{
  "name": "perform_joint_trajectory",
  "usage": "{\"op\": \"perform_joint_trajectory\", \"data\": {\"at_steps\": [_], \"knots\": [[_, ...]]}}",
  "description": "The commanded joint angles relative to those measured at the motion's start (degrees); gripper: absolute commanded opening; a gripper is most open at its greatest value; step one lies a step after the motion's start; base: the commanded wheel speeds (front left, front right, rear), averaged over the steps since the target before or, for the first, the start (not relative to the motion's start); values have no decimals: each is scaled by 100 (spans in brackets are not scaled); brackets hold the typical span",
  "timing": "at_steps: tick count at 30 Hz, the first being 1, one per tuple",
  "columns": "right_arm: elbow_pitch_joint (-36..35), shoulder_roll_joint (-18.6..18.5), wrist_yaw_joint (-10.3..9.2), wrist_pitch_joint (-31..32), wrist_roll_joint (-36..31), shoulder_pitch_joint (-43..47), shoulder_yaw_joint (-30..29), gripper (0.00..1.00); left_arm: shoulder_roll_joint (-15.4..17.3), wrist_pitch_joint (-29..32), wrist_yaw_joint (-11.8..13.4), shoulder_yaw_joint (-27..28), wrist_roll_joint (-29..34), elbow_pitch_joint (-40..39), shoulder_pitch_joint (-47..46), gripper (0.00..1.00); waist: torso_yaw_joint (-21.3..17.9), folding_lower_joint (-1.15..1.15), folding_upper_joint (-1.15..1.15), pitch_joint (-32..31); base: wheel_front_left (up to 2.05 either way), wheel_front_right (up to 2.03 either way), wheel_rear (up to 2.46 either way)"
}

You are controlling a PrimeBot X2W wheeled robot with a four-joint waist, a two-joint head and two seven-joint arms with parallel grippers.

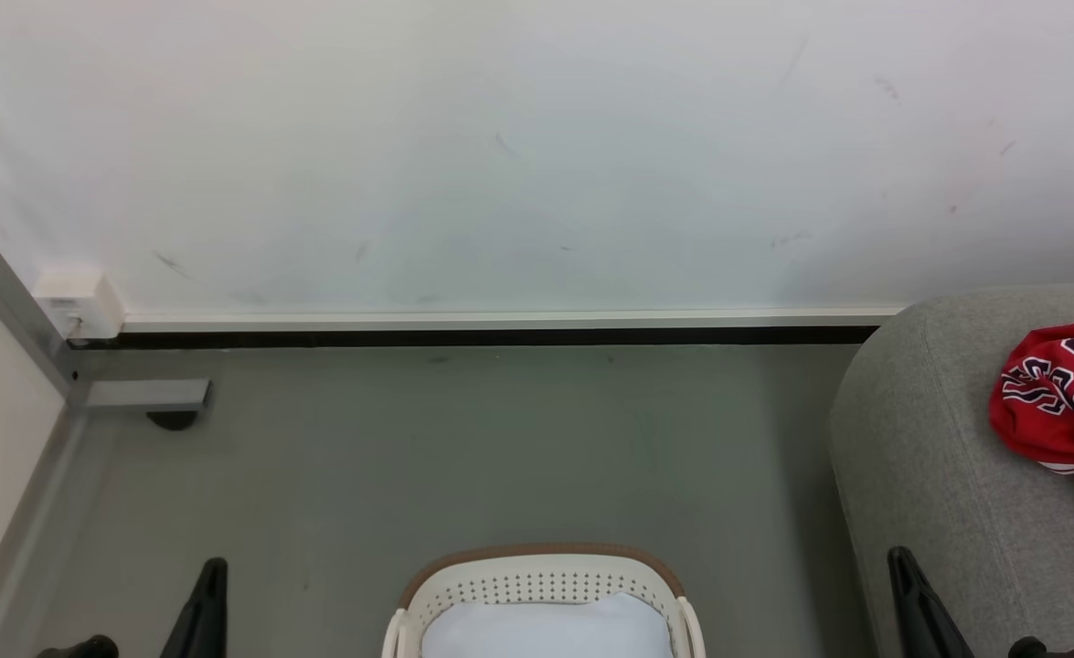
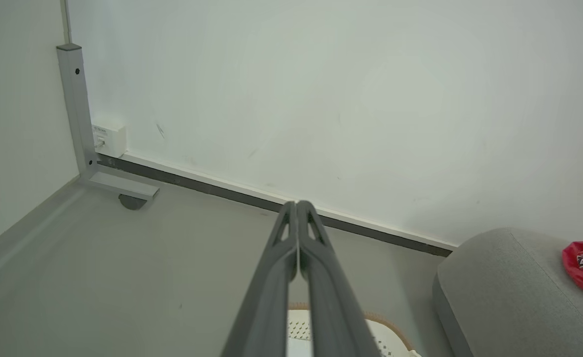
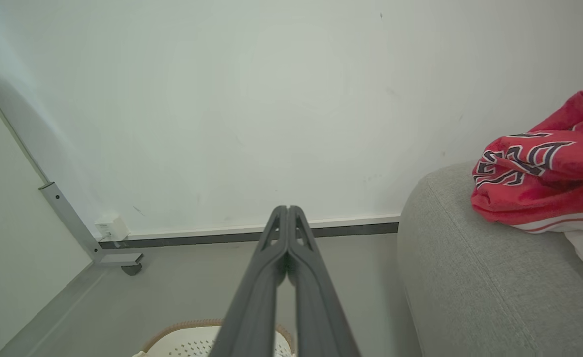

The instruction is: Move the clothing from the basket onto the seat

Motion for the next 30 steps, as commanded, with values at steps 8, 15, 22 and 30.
{"op": "perform_joint_trajectory", "data": {"at_steps": [8, 15, 22, 30], "knots": [[15, -83, -1, 191, 1042, -230, -83, 0, -60, 263, 1, 127, -872, -40, -187, 0, -5, 0, 0, -2, 0, 0, 0], [78, -119, -2, 333, 1720, -328, -140, 0, -136, 444, 2, 188, -1430, -14, -270, 0, -9, 0, 0, -3, 0, 0, 0], [136, -149, -3, 466, 2345, -411, -198, 0, -206, 610, 2, 246, -1957, 9, -345, 0, -13, 0, 0, -5, 0, 0, 0], [199, -176, -4, 615, 2995, -494, -268, 0, -280, 787, 3, 307, -2498, 36, -424, 0, -17, 0, 0, -6, 0, 0, 0]]}}
